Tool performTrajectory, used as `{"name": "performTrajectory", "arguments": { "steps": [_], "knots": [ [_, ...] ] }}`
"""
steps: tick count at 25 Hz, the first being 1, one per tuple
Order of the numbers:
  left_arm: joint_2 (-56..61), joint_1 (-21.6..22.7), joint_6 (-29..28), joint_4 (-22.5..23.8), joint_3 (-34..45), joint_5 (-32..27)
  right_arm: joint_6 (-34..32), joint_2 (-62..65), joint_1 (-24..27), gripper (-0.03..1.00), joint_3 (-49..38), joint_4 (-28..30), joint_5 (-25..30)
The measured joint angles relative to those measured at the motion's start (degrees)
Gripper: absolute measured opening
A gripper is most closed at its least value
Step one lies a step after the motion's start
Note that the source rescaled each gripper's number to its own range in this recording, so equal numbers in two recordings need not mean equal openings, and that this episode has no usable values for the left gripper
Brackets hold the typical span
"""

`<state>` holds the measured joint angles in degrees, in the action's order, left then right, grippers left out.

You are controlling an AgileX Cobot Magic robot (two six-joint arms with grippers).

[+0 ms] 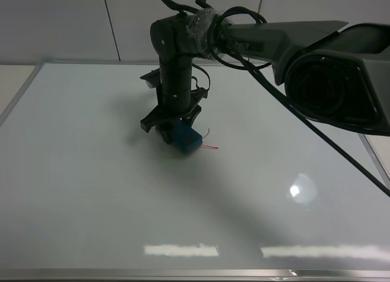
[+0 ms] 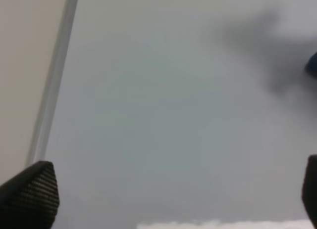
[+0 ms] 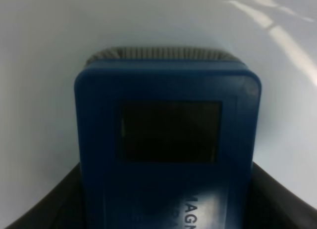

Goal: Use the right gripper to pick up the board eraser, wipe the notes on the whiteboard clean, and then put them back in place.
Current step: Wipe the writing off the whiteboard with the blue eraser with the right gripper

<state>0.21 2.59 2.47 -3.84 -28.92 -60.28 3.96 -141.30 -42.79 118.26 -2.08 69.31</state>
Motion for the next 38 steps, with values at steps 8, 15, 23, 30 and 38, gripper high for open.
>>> {"name": "performTrajectory", "arguments": {
  "steps": [8, 15, 23, 30, 38],
  "knots": [
    [0.0, 0.0, 0.06, 0.0, 0.0, 0.0, 0.99, 3.63, 3.98, 0.0, -7.18, 0.53, -2.43],
    [0.0, 0.0, 0.06, 0.0, 0.0, 0.0, 0.82, 11.4, 4.64, 0.0, -23.63, 1.72, -14.52],
    [0.0, 0.0, 0.12, 0.0, 0.0, 0.0, 0.35, 16.28, 9.8, 0.0, -33.68, -1.7, -22.18],
    [0.0, 0.0, 0.12, 0.0, 0.0, 0.0, -0.25, 16.56, 10.54, 0.0, -33.94, -1.7, -22.33],
    [0.0, 0.0, 0.12, 0.0, 0.0, 0.0, -0.64, 16.38, 3.67, 0.0, -34.27, 2.41, -23.44]
  ]
}}
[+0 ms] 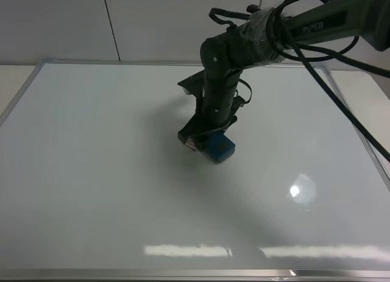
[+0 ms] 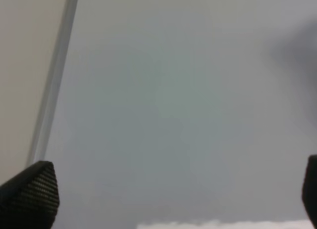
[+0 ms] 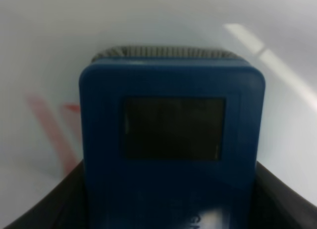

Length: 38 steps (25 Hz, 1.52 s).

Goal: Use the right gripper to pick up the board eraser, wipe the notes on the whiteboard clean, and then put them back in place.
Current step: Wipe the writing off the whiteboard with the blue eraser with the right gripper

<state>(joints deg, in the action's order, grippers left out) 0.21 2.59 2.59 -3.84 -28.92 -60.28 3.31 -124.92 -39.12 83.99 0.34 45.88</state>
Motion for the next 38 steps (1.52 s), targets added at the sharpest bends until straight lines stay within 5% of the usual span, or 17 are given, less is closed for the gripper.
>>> {"name": "performTrajectory", "arguments": {
  "steps": [8, 17, 38],
  "knots": [
    [0.0, 0.0, 0.0, 0.0, 0.0, 0.0, 1.63, -0.83, -8.03, 0.0, 0.0, -3.59, -2.07],
    [0.0, 0.0, 0.0, 0.0, 0.0, 0.0, -0.02, -0.83, -8.39, 0.0, 0.0, -4.6, -2.68],
    [0.0, 0.0, 0.0, 0.0, 0.0, 0.0, -4.31, 4.48, 9.37, 0.0, -0.86, -1.11, 0.85]
  ]
}}
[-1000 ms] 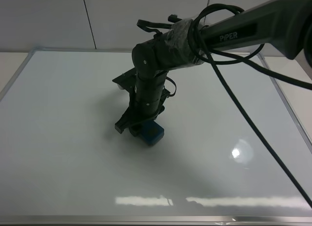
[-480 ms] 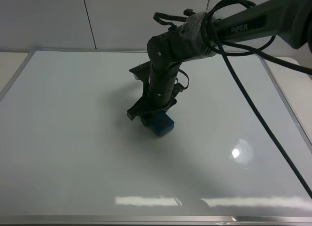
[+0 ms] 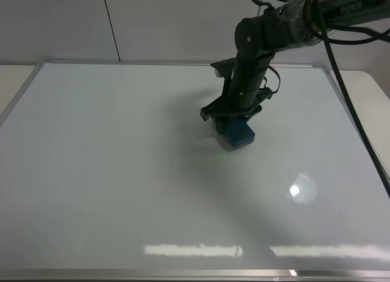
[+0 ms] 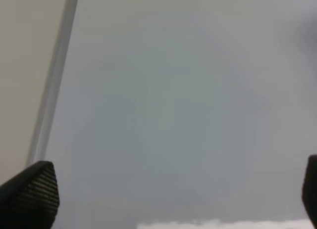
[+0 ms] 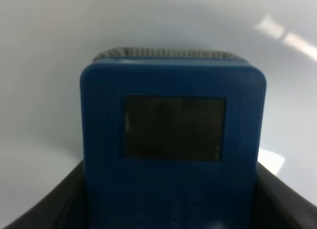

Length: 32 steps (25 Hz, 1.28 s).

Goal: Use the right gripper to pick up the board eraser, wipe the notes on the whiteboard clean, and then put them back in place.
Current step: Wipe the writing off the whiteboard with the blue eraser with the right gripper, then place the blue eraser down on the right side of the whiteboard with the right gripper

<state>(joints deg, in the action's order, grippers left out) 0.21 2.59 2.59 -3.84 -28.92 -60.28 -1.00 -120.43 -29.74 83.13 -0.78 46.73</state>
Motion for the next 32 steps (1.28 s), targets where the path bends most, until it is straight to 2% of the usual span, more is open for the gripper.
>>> {"name": "performTrajectory", "arguments": {
  "steps": [8, 13, 24, 32],
  "knots": [
    [0.0, 0.0, 0.0, 0.0, 0.0, 0.0, 1.0, 8.45, 2.87, 0.0, -1.12, 0.0, 4.88],
    [0.0, 0.0, 0.0, 0.0, 0.0, 0.0, 1.0, 14.84, 6.05, 0.0, -9.25, -0.06, 3.73],
    [0.0, 0.0, 0.0, 0.0, 0.0, 0.0, 1.0, 26.37, 14.55, 0.0, -32.77, -0.06, -6.51],
    [0.0, 0.0, 0.0, 0.0, 0.0, 0.0, 1.0, 28.42, 21.7, 0.0, -42.81, -0.06, -12.58]
  ]
}}
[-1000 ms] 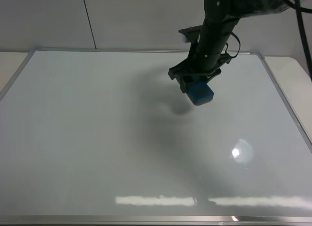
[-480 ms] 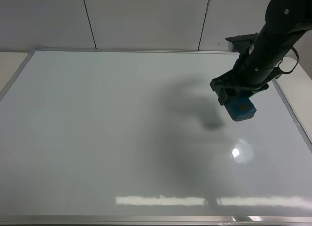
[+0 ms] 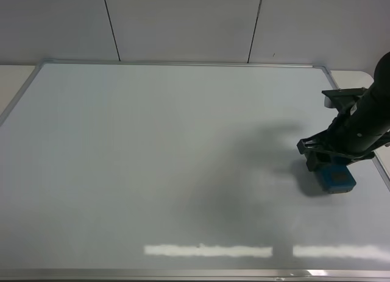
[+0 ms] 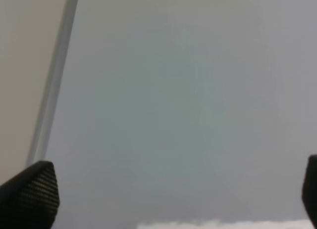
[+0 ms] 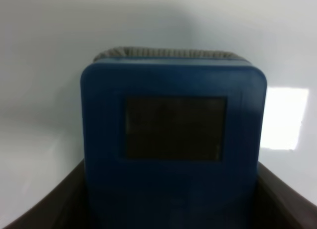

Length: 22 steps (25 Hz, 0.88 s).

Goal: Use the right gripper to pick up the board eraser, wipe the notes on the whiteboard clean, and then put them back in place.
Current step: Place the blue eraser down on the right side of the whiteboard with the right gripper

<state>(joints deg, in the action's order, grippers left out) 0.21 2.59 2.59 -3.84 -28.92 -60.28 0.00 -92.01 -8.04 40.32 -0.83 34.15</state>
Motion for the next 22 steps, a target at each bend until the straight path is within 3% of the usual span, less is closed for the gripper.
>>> {"name": "performTrajectory", "arguments": {
  "steps": [22],
  "knots": [
    [0.0, 0.0, 0.0, 0.0, 0.0, 0.0, 0.48, -2.56, 1.98, 0.0, -3.65, 1.6, -8.86]
  ]
}}
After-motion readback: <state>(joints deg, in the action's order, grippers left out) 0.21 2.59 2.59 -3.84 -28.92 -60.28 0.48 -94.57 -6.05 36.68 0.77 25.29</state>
